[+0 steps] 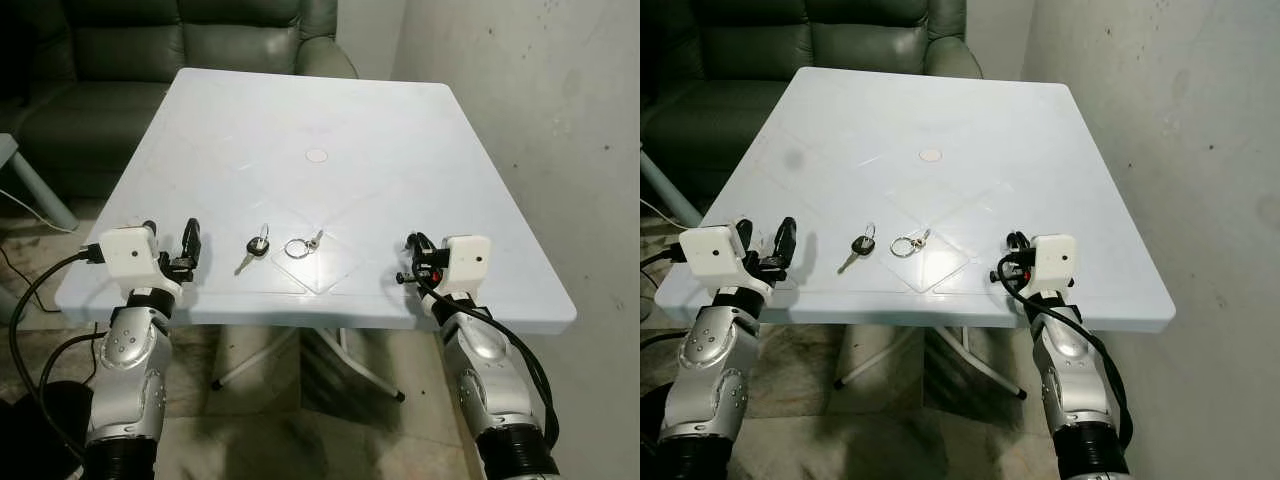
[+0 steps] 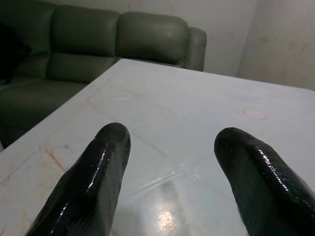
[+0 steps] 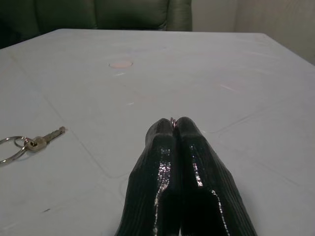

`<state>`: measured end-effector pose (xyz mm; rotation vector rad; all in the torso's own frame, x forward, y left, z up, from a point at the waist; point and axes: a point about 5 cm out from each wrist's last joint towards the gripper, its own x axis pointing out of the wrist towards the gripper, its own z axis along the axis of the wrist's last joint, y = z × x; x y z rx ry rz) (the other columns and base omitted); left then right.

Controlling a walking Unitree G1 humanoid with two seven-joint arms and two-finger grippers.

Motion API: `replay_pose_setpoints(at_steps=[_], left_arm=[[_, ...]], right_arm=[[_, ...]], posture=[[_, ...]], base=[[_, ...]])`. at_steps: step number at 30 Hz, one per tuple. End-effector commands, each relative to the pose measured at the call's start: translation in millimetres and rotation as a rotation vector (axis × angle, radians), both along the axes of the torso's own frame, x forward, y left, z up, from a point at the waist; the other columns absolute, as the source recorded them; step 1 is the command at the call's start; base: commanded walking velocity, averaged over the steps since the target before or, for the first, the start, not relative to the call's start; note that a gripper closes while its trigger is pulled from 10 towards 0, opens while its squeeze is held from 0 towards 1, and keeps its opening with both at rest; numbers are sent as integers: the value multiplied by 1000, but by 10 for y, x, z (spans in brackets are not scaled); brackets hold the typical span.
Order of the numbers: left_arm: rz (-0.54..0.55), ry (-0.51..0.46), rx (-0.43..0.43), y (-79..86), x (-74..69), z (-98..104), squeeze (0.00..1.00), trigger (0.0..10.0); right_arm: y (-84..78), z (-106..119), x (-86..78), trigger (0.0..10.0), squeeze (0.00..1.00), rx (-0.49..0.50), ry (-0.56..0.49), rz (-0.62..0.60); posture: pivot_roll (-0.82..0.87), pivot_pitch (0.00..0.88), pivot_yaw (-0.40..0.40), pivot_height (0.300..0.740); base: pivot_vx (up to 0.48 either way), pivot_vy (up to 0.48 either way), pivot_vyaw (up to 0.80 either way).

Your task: Hang keys on a hook

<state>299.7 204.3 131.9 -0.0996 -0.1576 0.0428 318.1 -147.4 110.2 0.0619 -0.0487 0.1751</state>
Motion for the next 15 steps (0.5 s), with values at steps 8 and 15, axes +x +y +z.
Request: replay_pose_setpoints(at_steps=[8,15], left_arm=[[22,-26,-25,67,-145,26,0,10000],[27,-11,-38,160,-305,-21,0,10000]], right_arm=[[-24,117,-87,10000,0,14,-103,1],[54,108,-261,10000,0,36,-129,42]], posture=[[-88,25,7,740],[-99,25,16,740]], base=[[0,0,0],[0,0,0]])
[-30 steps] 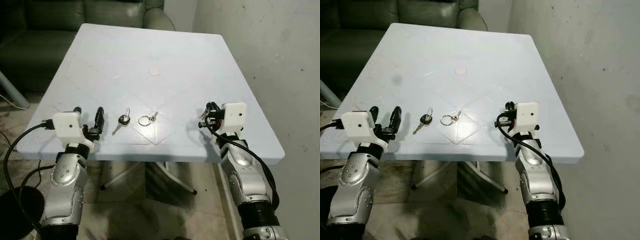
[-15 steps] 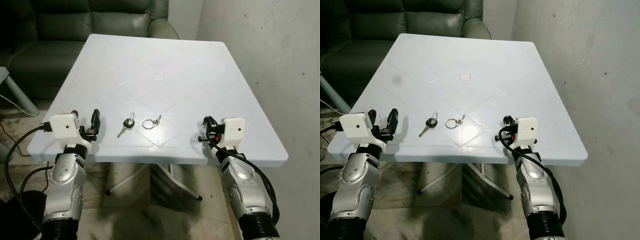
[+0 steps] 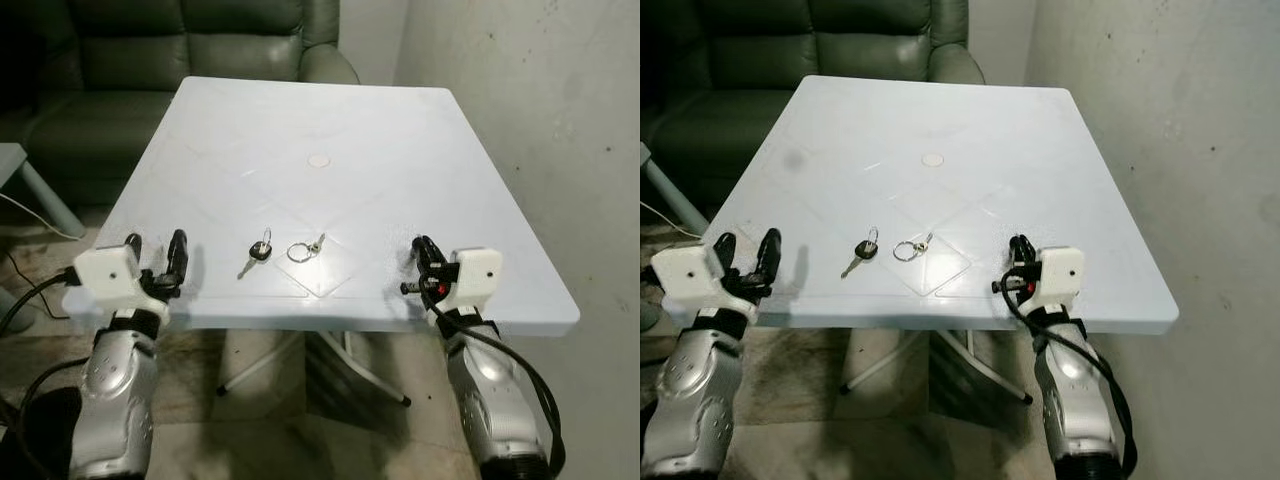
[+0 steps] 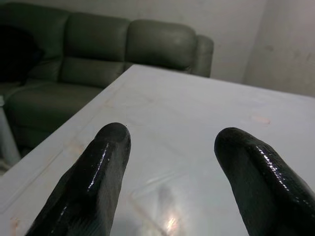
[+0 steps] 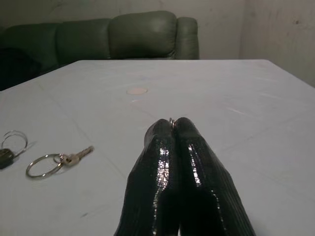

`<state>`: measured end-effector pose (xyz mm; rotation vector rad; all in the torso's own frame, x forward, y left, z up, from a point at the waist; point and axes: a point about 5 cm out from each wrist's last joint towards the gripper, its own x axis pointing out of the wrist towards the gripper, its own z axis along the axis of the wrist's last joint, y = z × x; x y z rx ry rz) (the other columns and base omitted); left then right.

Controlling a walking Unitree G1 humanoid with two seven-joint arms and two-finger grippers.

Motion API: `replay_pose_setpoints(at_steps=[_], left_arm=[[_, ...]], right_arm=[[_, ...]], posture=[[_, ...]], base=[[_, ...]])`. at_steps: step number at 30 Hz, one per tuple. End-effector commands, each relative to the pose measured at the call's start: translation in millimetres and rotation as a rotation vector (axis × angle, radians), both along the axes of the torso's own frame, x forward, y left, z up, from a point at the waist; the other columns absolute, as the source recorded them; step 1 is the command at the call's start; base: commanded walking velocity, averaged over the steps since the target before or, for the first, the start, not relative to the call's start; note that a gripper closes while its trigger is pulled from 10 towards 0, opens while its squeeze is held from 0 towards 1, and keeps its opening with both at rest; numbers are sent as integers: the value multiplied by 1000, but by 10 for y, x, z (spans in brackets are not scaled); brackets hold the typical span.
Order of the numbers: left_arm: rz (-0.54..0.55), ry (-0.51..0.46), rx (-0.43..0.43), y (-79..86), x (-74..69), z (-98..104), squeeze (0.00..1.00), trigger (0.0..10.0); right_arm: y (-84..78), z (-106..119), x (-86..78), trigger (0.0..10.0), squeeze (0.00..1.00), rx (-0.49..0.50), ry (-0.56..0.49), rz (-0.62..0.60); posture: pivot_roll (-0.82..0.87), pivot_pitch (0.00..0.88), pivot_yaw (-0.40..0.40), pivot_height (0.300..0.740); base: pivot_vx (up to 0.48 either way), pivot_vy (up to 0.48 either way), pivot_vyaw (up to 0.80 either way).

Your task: Hang keys on a hook

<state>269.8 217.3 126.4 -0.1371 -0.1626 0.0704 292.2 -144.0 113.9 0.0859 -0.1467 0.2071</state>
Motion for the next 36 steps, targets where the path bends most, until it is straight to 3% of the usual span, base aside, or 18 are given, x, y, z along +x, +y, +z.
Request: replay_pose_setpoints(at_steps=[1,8,10,13,25,36], left_arm=[[7,3,-11,67,-37,24,0,10000],[11,21,-33,120,-97,16,0,10000],[-17,15,-22,65,55,58,0,10000],[-16,16,-29,58,106,72,0,10000],[-14,2,-40,-4,181,99,0,10000],[-3,7,-40,38,188,79,0,10000]], right_arm=[[13,26,-26,10000,0,-9,-17,11],[2,-29,-80,10000,0,-28,10,10],[-79,47,81,10000,0,-61,4,-33],[-95,72,114,10000,0,-64,3,-39],[-77,74,147,10000,0,-67,10,-25],[-88,87,160,10000,0,-84,8,-14]], posture=[[-102,26,28,740],[-101,28,29,740],[-96,24,9,740],[-95,21,1,740],[-87,16,-19,740],[-89,1,-33,740]], base=[[0,0,0],[0,0,0],[0,264,0],[0,305,0],[0,368,0],[0,369,0]])
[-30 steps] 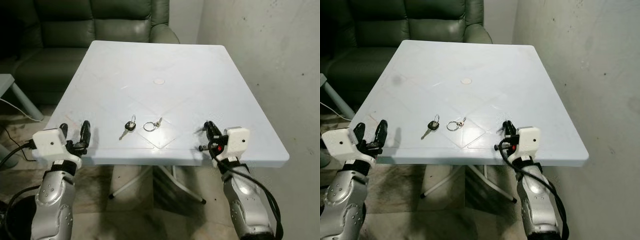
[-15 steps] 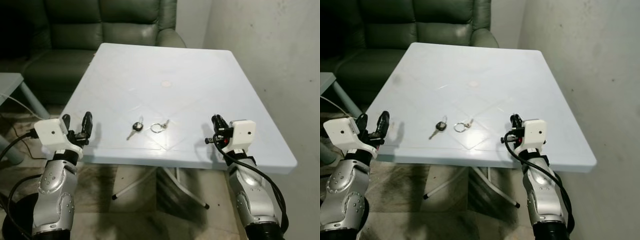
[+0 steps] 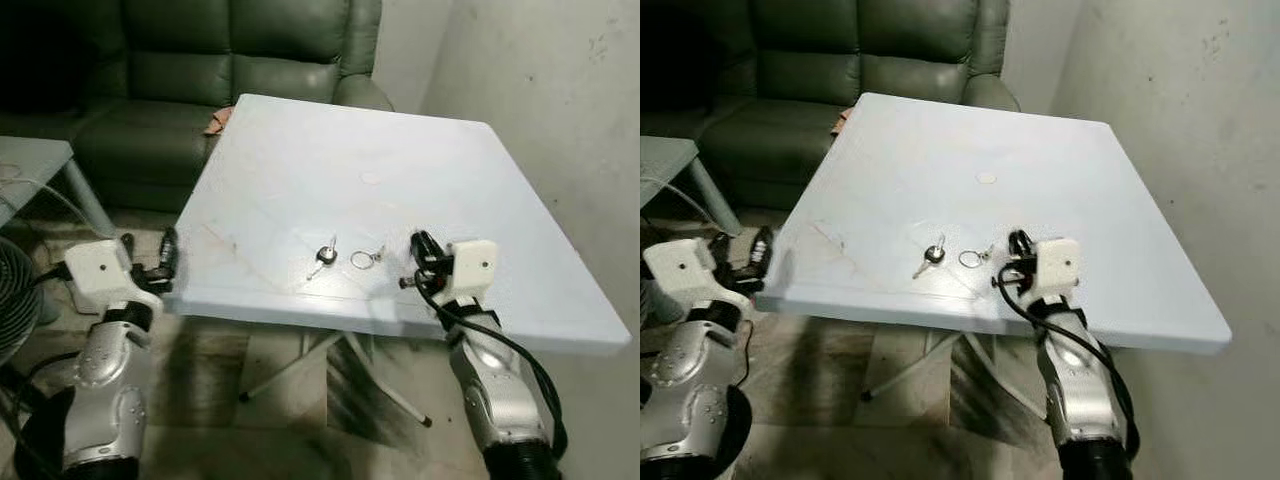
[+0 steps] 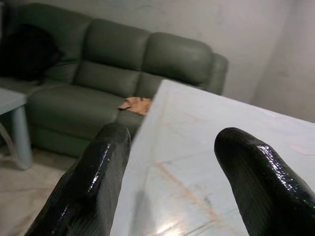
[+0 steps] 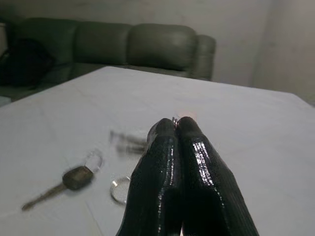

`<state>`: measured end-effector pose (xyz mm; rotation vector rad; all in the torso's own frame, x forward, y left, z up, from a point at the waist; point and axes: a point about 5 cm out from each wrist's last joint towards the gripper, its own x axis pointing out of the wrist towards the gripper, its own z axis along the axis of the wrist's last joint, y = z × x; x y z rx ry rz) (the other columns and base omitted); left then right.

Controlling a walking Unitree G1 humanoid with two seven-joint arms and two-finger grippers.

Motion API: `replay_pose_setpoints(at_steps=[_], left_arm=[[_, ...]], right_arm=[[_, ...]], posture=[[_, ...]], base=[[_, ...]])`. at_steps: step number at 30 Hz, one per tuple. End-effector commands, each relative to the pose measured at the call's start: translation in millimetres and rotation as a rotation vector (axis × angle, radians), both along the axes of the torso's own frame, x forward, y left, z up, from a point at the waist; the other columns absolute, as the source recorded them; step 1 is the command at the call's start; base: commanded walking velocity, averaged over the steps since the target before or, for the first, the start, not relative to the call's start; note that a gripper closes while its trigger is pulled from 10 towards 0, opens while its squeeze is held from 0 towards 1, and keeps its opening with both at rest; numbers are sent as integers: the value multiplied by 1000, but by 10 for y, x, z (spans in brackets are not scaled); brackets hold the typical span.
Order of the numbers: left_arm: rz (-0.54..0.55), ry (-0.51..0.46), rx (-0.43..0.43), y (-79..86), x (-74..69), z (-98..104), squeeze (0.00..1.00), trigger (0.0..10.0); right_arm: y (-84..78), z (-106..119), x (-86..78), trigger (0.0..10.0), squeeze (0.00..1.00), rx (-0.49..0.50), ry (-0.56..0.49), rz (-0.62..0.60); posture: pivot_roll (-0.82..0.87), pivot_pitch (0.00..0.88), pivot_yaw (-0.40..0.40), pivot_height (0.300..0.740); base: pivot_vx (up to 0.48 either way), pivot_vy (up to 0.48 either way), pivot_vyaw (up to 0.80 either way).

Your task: Hang keys on a hook

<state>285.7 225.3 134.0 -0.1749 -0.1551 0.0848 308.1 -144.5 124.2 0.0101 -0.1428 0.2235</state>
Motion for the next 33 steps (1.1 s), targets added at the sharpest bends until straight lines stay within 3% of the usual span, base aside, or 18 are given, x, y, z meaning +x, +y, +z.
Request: replay_pose_setpoints(at_steps=[1,11,20,33], left_arm=[[-12,-1,0,-40,33,2,0,10000],[-7,-2,-1,-33,44,-5,0,10000],[-2,-10,13,-64,76,0,0,10000],[2,-11,0,-67,132,11,0,10000]], right_arm=[[-85,-14,2,10000,0,-8,11,-24],[-99,-20,9,10000,0,-11,13,-24],[-108,-28,23,10000,0,-25,26,-13],[-113,-27,71,10000,0,-25,39,-17]], posture=[[-89,1,-33,740],[-90,0,-37,740],[-94,0,-41,740],[-96,0,-37,740]], base=[[0,368,0],[0,368,0],[0,0,0],[0,0,-774]])
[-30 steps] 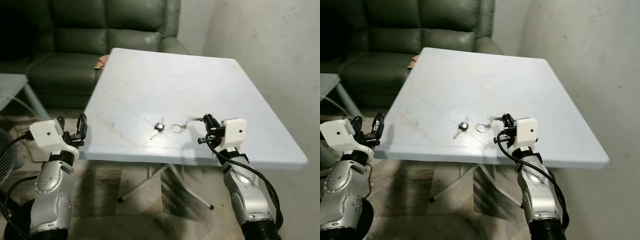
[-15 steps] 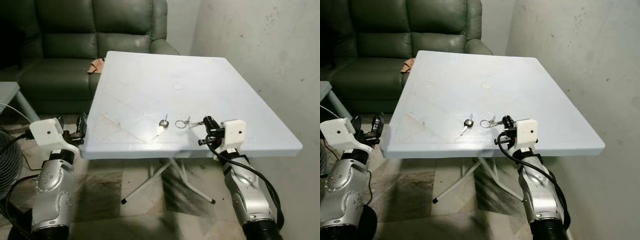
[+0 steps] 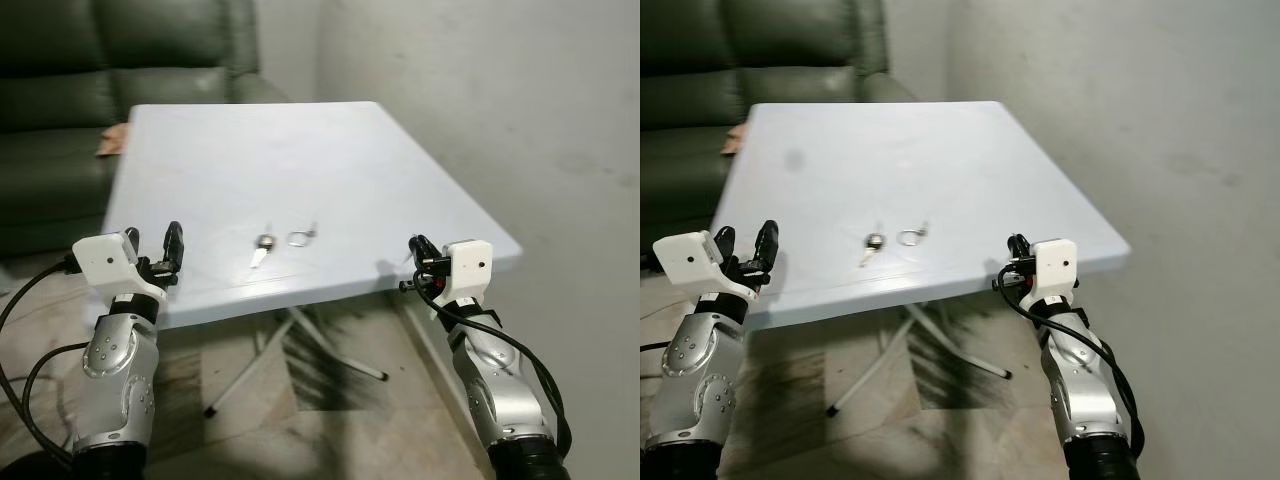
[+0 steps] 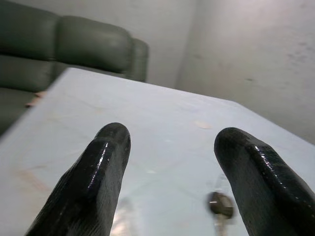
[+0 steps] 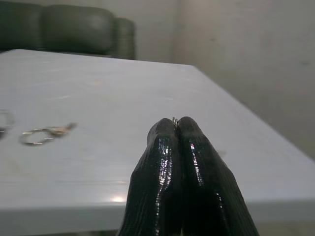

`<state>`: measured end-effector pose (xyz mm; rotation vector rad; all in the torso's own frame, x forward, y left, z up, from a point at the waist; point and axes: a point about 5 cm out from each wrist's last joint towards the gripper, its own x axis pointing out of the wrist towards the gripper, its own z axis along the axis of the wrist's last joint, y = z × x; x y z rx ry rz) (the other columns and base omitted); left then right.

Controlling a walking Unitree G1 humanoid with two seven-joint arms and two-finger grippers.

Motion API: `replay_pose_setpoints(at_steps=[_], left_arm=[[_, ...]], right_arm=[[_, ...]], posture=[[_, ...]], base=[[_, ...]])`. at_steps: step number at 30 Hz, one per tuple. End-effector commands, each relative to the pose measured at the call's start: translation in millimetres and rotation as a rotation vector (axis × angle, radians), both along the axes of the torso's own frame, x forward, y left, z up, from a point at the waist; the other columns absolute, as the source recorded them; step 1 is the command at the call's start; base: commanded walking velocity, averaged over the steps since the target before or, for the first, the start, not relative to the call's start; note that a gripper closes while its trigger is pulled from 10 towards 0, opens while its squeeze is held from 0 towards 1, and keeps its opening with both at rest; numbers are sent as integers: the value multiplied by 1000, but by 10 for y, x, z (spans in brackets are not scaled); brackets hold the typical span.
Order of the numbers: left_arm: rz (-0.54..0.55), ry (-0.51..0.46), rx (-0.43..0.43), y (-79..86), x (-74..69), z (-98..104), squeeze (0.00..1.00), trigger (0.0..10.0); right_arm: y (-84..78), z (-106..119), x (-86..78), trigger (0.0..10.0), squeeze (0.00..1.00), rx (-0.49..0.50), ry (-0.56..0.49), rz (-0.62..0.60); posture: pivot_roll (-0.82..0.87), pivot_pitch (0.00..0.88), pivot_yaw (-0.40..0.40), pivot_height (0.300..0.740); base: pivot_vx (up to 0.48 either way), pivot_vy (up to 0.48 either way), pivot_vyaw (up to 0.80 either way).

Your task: Hang keys on a hook

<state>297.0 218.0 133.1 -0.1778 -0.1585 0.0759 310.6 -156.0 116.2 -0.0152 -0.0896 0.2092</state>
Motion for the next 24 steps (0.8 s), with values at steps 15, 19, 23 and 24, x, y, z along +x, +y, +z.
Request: replay_pose_setpoints(at_steps=[15,19,23,24], left_arm=[[20,-25,25,35,10,52,0,10000],[13,-33,46,26,-3,71,0,10000],[11,-40,31,23,-15,78,0,10000],[14,-42,33,27,-16,87,0,10000]], right_arm=[[26,62,105,10000,0,-1,-10,-10],[41,65,116,10000,0,1,-10,-10],[51,59,116,10000,0,4,-7,-10],[52,56,116,10000,0,4,-6,-11]], posture=[[-78,0,-42,740],[-70,0,-41,740],[-67,0,-41,740],[-67,0,-40,740]], base=[[0,0,-771],[0,0,-769],[0,-122,-769],[0,-480,-769]])
